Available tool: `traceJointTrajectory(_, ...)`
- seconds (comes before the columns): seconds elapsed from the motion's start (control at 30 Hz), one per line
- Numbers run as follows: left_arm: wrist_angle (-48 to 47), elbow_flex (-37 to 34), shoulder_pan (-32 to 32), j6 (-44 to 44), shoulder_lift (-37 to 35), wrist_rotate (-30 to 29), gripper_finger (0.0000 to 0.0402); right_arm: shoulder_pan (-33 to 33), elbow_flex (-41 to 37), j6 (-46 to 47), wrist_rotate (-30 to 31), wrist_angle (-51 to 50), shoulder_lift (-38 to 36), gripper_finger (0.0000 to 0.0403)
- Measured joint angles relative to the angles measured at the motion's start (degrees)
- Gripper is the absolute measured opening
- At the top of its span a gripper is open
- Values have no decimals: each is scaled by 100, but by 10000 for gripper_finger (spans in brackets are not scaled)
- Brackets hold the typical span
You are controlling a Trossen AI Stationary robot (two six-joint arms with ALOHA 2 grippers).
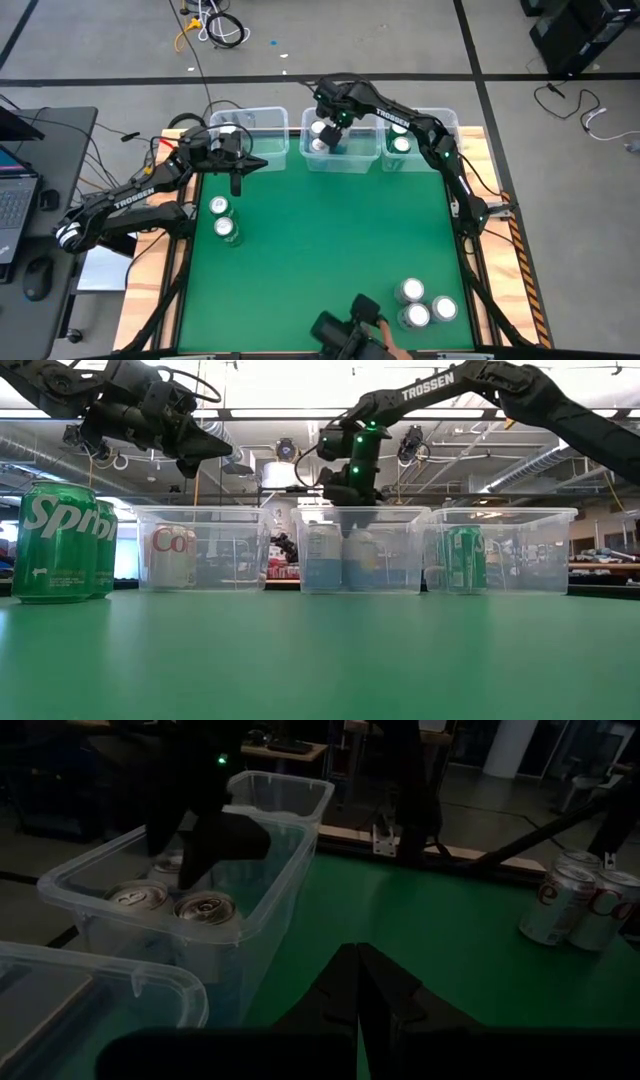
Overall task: Sort soda cans
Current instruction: Put the top blue white soda can into the middle transparent bin, then put the blue white soda can into the middle transparent bin
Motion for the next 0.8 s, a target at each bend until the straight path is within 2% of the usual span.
traceJointTrajectory(0.3,-15,0,-1,0,0,0,4,270,2,-369,707,178,-45,305)
traceJointTrajectory(0.47,-13,0,-2,1,1,0,4,585,473,-473,746,-553,-204,287)
traceJointTrajectory(0.53,-10,0,-2,2,1,0,4,754,528,-481,731,-872,-358,260)
traceJointTrajectory(0.63,-11,0,-2,2,1,-2,4,1055,380,-339,658,-1312,-697,194)
traceJointTrajectory(0.8,-12,0,-2,2,0,-2,4,1657,311,334,563,-1981,-1114,36)
